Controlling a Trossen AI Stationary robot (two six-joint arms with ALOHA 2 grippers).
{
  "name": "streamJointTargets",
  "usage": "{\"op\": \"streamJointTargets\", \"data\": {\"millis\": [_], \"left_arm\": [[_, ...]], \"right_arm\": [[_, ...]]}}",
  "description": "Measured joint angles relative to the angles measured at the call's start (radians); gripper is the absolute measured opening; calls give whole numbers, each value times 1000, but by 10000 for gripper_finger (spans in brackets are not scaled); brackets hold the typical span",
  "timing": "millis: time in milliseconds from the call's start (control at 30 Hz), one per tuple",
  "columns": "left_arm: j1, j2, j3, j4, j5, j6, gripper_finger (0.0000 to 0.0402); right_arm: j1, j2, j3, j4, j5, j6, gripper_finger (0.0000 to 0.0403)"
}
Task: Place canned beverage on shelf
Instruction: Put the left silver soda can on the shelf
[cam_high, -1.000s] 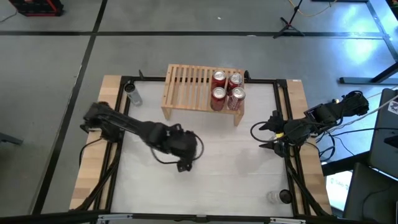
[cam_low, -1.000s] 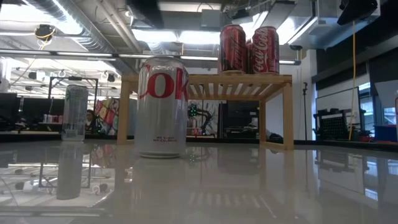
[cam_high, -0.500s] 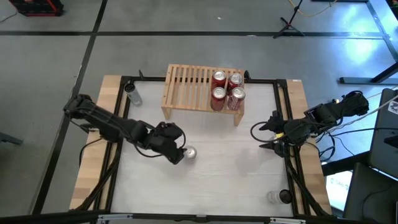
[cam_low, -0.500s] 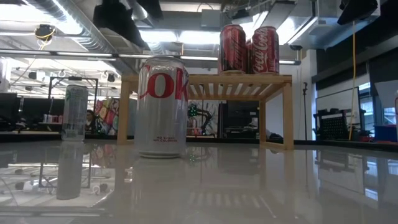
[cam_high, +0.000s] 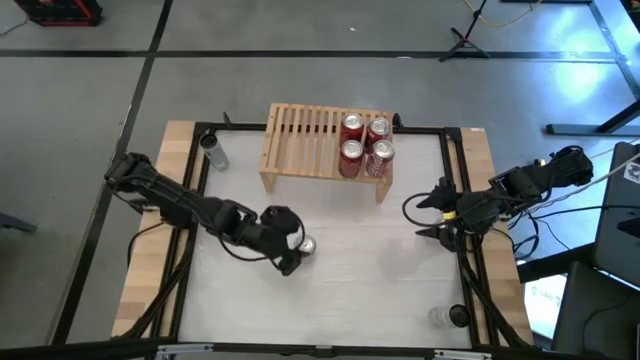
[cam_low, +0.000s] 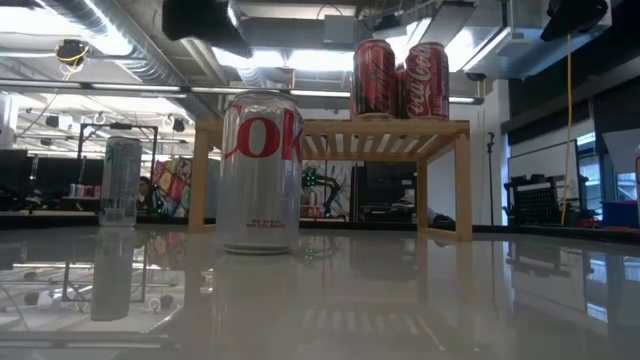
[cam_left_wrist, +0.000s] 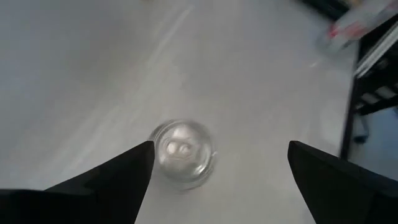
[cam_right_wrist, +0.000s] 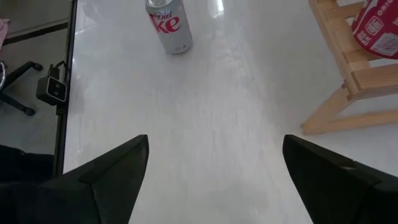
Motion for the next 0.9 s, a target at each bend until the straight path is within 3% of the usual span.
{"op": "streamJointTargets", "data": {"millis": [167, 633, 900], "left_arm": [[-41, 33, -56, -8, -31, 9, 357], [-90, 29, -410, 395, -146, 7, 357], [-35, 80, -491, 678, -97, 221, 357]], "right_arm": [[0, 0, 0, 1, 0, 0, 358], [0, 4, 0, 0, 25, 19, 358], [0, 35, 0, 1, 61, 17, 358]]}}
